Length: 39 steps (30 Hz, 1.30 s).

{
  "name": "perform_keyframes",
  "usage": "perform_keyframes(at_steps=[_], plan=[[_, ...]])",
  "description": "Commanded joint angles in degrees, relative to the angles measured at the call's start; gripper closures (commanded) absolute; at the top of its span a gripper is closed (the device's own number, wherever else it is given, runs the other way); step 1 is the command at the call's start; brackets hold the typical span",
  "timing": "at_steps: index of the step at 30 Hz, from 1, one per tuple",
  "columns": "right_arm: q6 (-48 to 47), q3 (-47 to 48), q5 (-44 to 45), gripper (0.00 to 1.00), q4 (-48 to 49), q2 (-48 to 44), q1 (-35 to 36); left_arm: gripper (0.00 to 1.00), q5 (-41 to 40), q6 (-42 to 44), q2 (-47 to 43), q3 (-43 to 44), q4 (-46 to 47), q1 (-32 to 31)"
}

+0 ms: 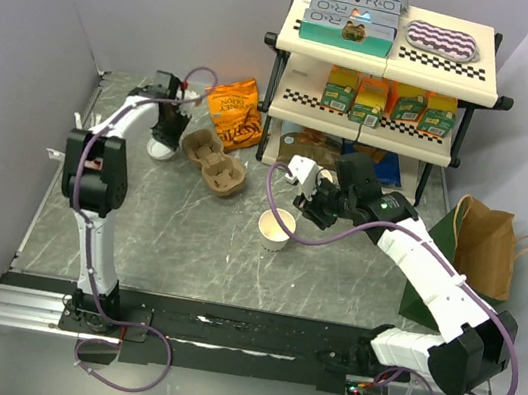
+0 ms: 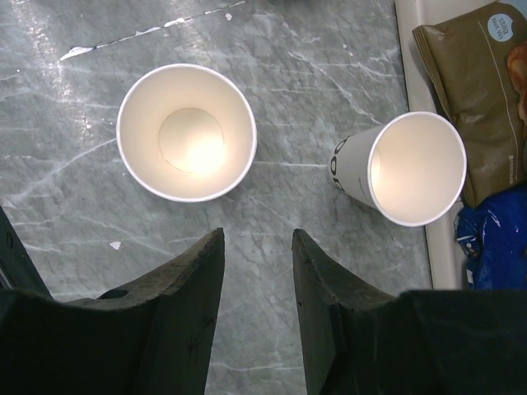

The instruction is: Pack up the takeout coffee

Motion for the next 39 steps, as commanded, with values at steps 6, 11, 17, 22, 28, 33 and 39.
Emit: perform_keyframes(at_steps=[6, 11, 17, 22, 28, 33, 39], plan=[[0.7, 2.6, -1.0, 0.54, 2.1, 0.8, -0.4, 0.99, 1.1, -6.3, -11.6, -0.9, -2.1, 2.4], [1.0, 3.8, -1.8, 0.54, 2.1, 1.7, -0.4, 0.99, -4.6, -5.4, -13.6, -4.7, -0.6, -0.1], [1.3, 4.0, -2.1, 0.54, 2.3, 1.9, -0.3, 0.99, -4.6, -3.0, -15.2, -9.8, 1.5, 0.6], [2.0, 3.8, -2.8, 0.54, 2.2, 1.8, -0.4, 0.99, 0.5, -3.2, -13.2, -11.8, -1.5, 1.3], [2.2, 3.9, -3.0, 0.54, 2.2, 1.9, -0.3, 0.84, 2.4, -4.0, -12.2, -13.9, 0.1, 1.3], [2.3, 3.2, -3.0, 0.54, 2.4, 1.6, -0.2, 0.84, 2.6, -3.5, -10.7, -13.0, -0.3, 1.3], [2.3, 3.2, -2.8, 0.53, 2.7, 1.8, -0.4, 0.96, 4.8, -3.8, -9.6, -12.5, -1.4, 1.3]])
